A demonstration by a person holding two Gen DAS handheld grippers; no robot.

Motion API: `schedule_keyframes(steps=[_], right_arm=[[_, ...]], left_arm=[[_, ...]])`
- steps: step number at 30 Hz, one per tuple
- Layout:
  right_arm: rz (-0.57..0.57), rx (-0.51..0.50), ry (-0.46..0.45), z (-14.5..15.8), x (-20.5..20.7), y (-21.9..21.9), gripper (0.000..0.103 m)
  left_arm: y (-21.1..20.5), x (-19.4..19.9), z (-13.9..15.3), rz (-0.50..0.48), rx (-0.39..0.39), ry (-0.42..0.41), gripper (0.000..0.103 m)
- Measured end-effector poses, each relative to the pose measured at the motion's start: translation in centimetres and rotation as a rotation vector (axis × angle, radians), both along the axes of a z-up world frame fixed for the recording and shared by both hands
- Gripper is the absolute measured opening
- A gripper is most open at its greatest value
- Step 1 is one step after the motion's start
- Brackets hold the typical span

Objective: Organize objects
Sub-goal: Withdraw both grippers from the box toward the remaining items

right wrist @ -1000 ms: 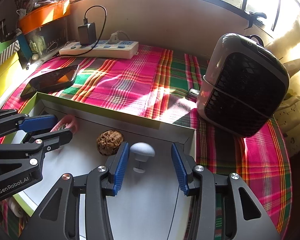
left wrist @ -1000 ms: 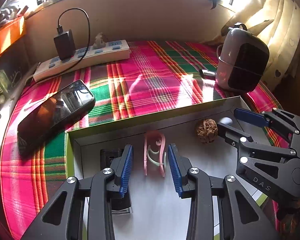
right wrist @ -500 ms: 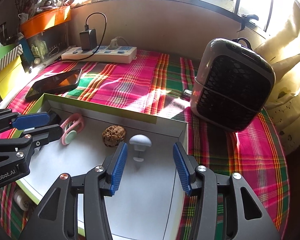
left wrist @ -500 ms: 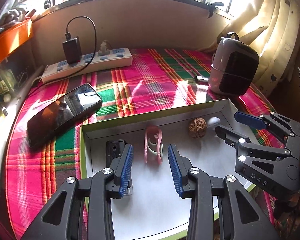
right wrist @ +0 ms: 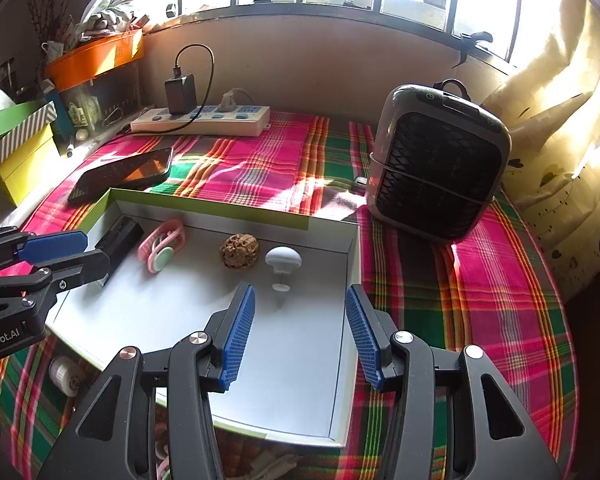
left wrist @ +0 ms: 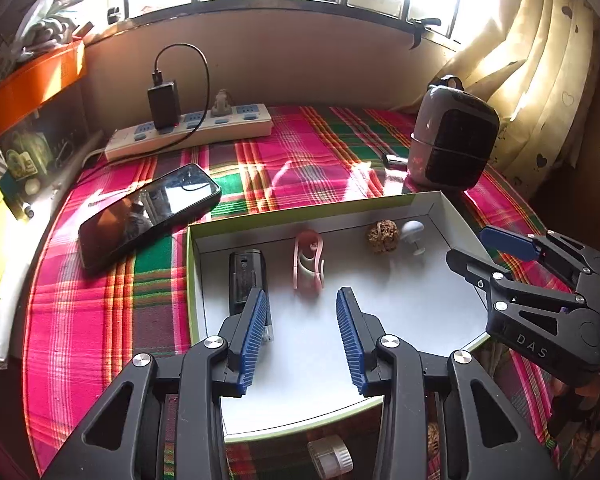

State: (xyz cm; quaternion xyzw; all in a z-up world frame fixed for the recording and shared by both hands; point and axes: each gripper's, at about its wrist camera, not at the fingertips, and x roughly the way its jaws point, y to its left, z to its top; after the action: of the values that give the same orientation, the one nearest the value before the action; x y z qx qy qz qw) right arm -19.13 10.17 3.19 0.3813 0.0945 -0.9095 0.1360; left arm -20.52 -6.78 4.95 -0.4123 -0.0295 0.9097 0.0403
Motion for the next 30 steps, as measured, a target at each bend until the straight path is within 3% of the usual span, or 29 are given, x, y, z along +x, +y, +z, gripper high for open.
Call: schedule_keyframes(steps=[15,30], right_arm=[[0.005,-0.045,0.032,0.8,5.0,1.2,0.049],[0.097,-0.105,0.019,0.2,9.4,1.6,0.053]], left_arm=[[-1.5,5.0,0.4,0.044,0.046,0.031,0.035],[-3.4,8.6,-1.6,0.042,0.169,-0.018,0.041]])
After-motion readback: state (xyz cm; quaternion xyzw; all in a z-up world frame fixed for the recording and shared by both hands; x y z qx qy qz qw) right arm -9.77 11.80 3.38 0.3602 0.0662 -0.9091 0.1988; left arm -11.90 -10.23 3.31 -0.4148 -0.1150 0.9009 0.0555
